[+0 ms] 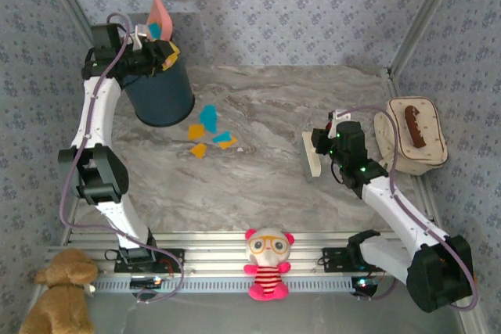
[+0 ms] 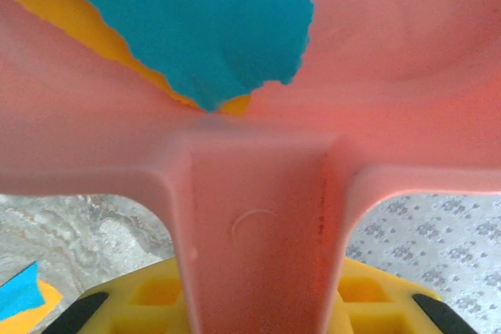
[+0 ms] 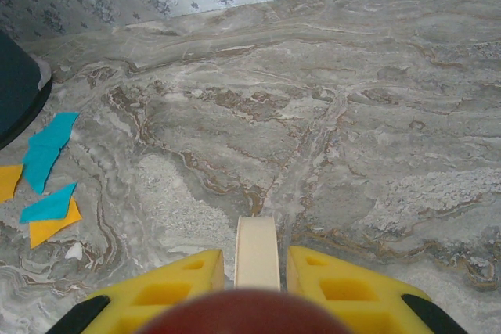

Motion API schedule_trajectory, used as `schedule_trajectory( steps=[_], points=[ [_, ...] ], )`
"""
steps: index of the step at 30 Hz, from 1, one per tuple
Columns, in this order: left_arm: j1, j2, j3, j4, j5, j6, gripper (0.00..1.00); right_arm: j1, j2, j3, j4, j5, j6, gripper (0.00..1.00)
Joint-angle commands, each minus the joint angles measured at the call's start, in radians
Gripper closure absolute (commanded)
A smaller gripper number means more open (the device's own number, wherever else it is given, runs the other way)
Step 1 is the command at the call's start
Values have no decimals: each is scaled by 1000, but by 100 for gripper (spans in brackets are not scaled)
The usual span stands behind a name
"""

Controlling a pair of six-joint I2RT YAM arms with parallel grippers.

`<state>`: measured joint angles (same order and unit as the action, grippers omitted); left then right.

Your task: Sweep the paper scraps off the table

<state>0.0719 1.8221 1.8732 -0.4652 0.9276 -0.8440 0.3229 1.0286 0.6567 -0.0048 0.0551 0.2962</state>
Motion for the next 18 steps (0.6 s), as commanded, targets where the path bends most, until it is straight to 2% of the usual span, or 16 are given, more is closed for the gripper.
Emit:
schedule_trajectory(
  steps=[1, 6, 14, 18],
  points=[
    [5, -1, -28, 123, 11, -99, 100, -7, -3, 9, 20, 0, 17, 100],
    [5, -17, -85, 258, 0, -217, 100, -5, -2, 5, 20, -3, 23, 100],
    [4, -40, -213, 555, -42, -480, 100, -6, -2, 0, 22, -6, 27, 100],
    [2, -47, -259, 646, -75, -562, 100, -5, -2, -2, 22, -9, 30, 100]
  ],
)
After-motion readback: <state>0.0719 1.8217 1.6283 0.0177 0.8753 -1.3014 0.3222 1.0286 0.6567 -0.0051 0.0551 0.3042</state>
